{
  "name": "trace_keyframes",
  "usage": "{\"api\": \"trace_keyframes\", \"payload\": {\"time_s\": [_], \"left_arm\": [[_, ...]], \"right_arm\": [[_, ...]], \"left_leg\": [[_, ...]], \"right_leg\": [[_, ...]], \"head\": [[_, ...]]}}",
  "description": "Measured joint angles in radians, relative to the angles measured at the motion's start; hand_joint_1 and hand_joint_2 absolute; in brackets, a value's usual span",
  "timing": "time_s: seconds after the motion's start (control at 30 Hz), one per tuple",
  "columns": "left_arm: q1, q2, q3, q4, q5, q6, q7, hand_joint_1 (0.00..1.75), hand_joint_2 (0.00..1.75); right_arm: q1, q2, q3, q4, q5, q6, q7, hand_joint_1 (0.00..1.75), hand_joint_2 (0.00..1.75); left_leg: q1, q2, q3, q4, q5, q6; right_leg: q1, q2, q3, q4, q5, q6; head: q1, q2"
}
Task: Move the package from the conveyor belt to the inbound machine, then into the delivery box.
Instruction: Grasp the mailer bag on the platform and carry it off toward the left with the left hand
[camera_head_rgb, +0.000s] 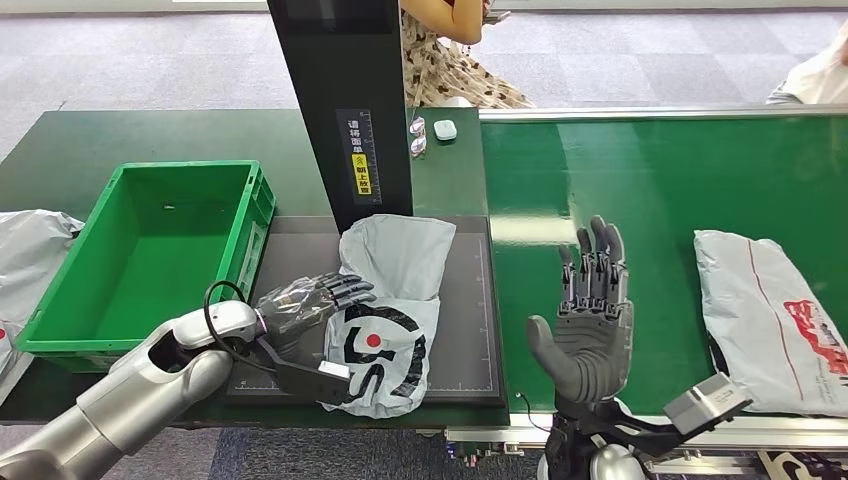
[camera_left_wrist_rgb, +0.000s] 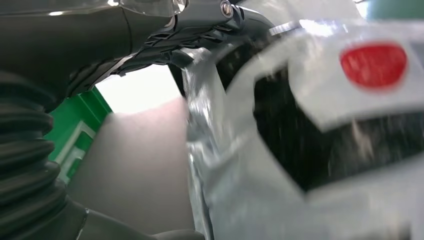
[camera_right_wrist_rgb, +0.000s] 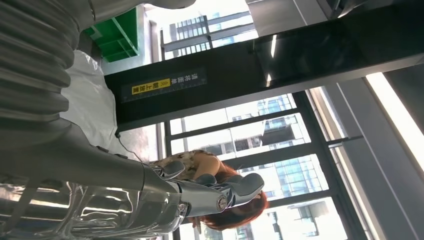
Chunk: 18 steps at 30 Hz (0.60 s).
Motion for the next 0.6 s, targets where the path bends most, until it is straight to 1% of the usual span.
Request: {"api": "trace_keyframes", "payload": {"time_s": [0.13, 0.37, 0.4, 0.43, 0.47, 0.5, 0.53, 0.57, 0.6], "left_arm": [[0.008, -0.006, -0.037, 0.005, 0.012, -0.005, -0.01, 0.0, 1.75], [0.009, -0.028, -0.069, 0.037, 0.023, 0.003, -0.013, 0.0, 1.75], [0.009, -0.03, -0.072, 0.042, 0.024, 0.006, -0.013, 0.09, 1.75], [0.009, -0.032, -0.074, 0.047, 0.026, 0.008, -0.013, 0.38, 1.75], [0.009, -0.034, -0.077, 0.052, 0.027, 0.01, -0.014, 0.76, 1.75], [0.009, -0.035, -0.08, 0.056, 0.028, 0.013, -0.016, 1.2, 1.75], [0.009, -0.037, -0.082, 0.06, 0.029, 0.017, -0.017, 1.54, 1.75], [0.009, -0.038, -0.085, 0.064, 0.029, 0.023, -0.019, 1.69, 1.75], [0.009, -0.039, -0.087, 0.068, 0.029, 0.029, -0.02, 1.75, 1.75]], "right_arm": [[0.0, 0.0, 0.0, 0.003, 0.001, -0.002, 0.001, 0.0, 1.75], [0.0, 0.0, 0.0, 0.013, 0.005, -0.003, 0.009, 0.0, 1.75], [0.0, 0.0, 0.0, 0.015, 0.006, -0.003, 0.011, 0.0, 1.75], [0.0, 0.0, 0.0, 0.017, 0.006, -0.004, 0.013, 0.0, 1.75], [0.0, 0.0, 0.0, 0.019, 0.007, -0.004, 0.015, 0.0, 1.75], [-0.001, 0.0, 0.0, 0.021, 0.008, -0.004, 0.017, 0.0, 1.75], [-0.001, 0.0, 0.0, 0.023, 0.009, -0.004, 0.018, 0.0, 1.75], [-0.001, 0.0, 0.0, 0.025, 0.009, -0.004, 0.018, 0.0, 1.75], [-0.001, 0.0, 0.0, 0.027, 0.01, -0.004, 0.019, 0.0, 1.75]], "left_leg": [[0.0, 0.0, 0.0, 0.0, 0.0, 0.0], [0.0, 0.0, 0.0, 0.0, 0.0, 0.0], [0.0, 0.0, 0.0, 0.0, 0.0, 0.0], [0.0, 0.0, 0.0, 0.0, 0.0, 0.0], [0.0, 0.0, 0.0, 0.0, 0.0, 0.0], [0.0, 0.0, 0.0, 0.0, 0.0, 0.0], [0.0, 0.0, 0.0, 0.0, 0.0, 0.0], [0.0, 0.0, 0.0, 0.0, 0.0, 0.0], [0.0, 0.0, 0.0, 0.0, 0.0, 0.0]], "right_leg": [[0.0, 0.0, 0.0, 0.0, 0.0, 0.0], [0.0, 0.0, 0.0, 0.0, 0.0, 0.0], [0.0, 0.0, 0.0, 0.0, 0.0, 0.0], [0.0, 0.0, 0.0, 0.0, 0.0, 0.0], [0.0, 0.0, 0.0, 0.0, 0.0, 0.0], [0.0, 0.0, 0.0, 0.0, 0.0, 0.0], [0.0, 0.0, 0.0, 0.0, 0.0, 0.0], [0.0, 0.0, 0.0, 0.0, 0.0, 0.0], [0.0, 0.0, 0.0, 0.0, 0.0, 0.0]], "head": [[0.0, 0.0], [0.0, 0.0], [0.0, 0.0], [0.0, 0.0], [0.0, 0.0], [0.0, 0.0], [0.0, 0.0], [0.0, 0.0], [0.0, 0.0]]}}
